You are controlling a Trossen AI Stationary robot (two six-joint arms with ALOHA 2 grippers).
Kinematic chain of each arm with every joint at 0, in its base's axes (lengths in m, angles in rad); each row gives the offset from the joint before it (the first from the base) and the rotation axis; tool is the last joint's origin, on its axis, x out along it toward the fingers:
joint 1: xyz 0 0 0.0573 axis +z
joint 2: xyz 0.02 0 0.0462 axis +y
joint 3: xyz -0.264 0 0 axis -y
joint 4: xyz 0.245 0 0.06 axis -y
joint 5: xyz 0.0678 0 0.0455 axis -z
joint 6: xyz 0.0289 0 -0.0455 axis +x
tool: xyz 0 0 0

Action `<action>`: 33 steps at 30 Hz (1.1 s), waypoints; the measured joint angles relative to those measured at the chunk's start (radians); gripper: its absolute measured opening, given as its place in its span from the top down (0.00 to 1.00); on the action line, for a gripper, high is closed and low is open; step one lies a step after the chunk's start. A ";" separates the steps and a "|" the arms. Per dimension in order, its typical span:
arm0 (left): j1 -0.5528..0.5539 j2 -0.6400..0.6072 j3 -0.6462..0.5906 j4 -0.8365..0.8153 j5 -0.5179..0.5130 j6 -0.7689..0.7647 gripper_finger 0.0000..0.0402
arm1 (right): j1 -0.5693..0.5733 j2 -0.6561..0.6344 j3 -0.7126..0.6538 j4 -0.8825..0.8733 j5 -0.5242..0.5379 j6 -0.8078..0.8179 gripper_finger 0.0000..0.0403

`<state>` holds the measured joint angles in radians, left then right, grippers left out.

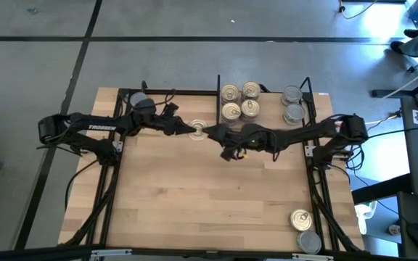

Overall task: Stack canned seafood by type on shelf
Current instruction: Put the blue tuna can on the shelf

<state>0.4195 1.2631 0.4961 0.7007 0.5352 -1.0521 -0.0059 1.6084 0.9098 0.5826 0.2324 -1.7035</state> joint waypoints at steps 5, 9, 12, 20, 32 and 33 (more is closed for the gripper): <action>-0.015 0.000 0.000 0.000 -0.001 -0.008 0.52 | 0.000 0.059 0.048 -0.003 0.074 -0.063 0.09; -0.009 0.000 0.000 0.001 -0.001 -0.005 0.52 | 0.019 0.075 0.068 -0.005 0.095 -0.064 0.16; -0.005 0.000 0.000 0.001 -0.001 -0.001 0.52 | 0.044 0.076 0.070 -0.003 0.121 -0.065 0.25; -0.007 0.001 0.000 0.006 -0.002 -0.017 0.51 | 0.048 0.076 0.070 -0.005 0.142 -0.073 0.51; 0.026 0.001 0.001 0.046 -0.004 0.005 0.51 | 0.108 0.076 0.070 0.034 0.220 -0.041 0.51; 0.027 0.001 0.002 0.055 -0.004 0.004 0.51 | 0.114 0.076 0.070 0.041 0.234 -0.041 0.51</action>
<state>0.4470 1.2645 0.4983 0.7560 0.5310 -1.0479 0.1086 1.6840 0.9802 0.6240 0.4667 -1.7444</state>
